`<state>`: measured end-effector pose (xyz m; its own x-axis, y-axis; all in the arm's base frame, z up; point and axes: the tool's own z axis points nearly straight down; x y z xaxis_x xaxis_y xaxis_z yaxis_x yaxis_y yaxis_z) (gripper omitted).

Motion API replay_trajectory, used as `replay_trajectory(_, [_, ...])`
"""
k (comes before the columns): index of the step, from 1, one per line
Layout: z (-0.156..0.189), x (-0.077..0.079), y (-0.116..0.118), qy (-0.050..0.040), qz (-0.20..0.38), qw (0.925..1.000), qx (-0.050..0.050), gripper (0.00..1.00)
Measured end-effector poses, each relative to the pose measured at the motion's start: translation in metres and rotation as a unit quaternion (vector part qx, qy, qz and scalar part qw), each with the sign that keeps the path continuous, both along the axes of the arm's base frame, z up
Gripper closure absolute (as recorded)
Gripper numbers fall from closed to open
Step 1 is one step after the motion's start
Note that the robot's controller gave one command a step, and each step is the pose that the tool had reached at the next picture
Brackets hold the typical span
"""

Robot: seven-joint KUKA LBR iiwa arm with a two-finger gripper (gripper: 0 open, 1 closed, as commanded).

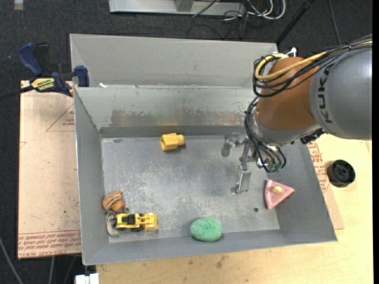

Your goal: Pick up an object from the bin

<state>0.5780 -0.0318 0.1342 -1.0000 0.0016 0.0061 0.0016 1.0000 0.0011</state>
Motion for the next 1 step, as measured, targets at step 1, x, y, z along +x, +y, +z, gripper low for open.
replay_trajectory(1, [0.0048,0.0015,0.0,-0.0035,0.0,1.0,0.0,0.0])
